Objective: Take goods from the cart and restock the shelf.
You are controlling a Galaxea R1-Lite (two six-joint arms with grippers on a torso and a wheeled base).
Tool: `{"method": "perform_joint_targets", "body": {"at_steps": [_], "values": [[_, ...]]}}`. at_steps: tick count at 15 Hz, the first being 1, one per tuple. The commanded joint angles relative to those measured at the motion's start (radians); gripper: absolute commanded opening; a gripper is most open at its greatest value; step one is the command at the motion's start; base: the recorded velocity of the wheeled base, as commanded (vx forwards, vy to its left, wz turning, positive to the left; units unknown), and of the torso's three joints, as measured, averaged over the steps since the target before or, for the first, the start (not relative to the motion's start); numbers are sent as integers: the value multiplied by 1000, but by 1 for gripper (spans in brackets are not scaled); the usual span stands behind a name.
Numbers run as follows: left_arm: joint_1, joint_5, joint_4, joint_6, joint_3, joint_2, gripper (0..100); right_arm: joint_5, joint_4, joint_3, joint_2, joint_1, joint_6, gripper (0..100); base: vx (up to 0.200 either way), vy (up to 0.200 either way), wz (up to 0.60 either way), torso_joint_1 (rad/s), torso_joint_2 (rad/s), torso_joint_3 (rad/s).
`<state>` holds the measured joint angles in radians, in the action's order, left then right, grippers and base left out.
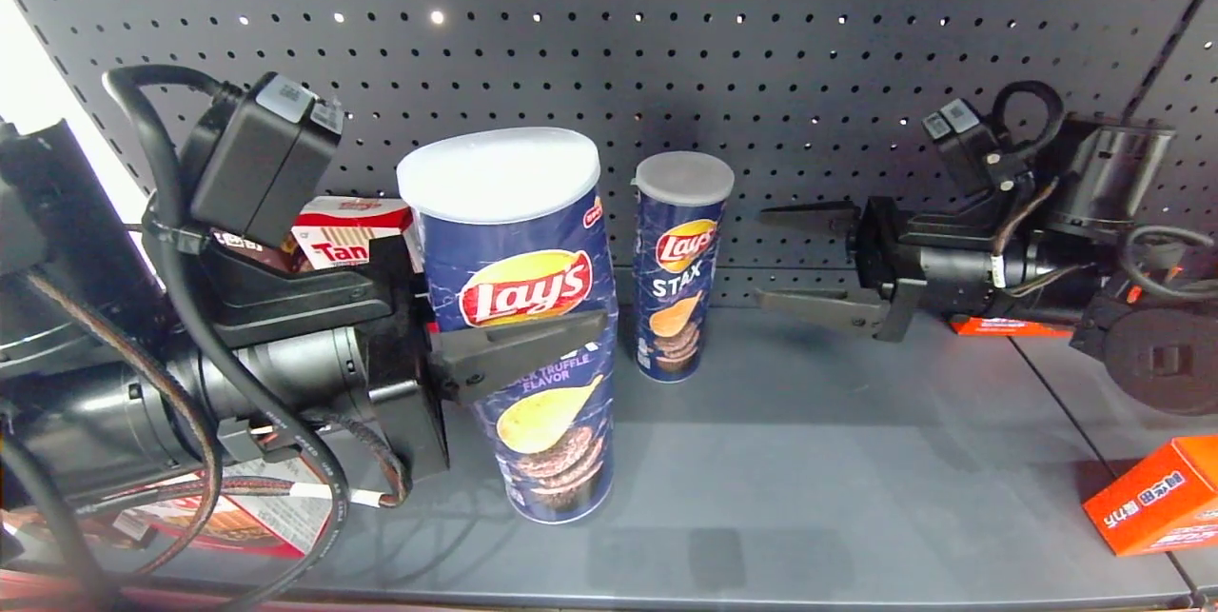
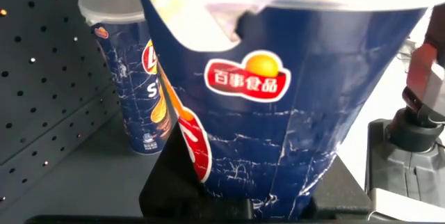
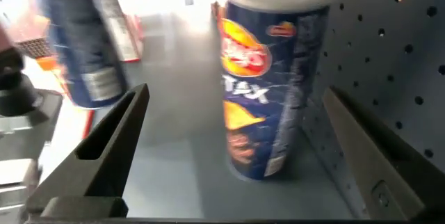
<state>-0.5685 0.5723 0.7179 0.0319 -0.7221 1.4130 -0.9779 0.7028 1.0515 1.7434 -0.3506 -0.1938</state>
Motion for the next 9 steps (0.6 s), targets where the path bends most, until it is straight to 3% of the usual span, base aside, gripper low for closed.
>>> {"method": "perform_joint_targets", "body": {"at_steps": [1, 9], "values": [[1, 0, 0, -6, -2, -2, 0, 2, 0, 47, 77, -2, -3, 100, 0, 0, 0, 0, 0, 0], [1, -2, 2, -6, -3, 0, 0, 5, 0, 159, 223, -4, -4, 100, 0, 0, 0, 0, 0, 0]]}}
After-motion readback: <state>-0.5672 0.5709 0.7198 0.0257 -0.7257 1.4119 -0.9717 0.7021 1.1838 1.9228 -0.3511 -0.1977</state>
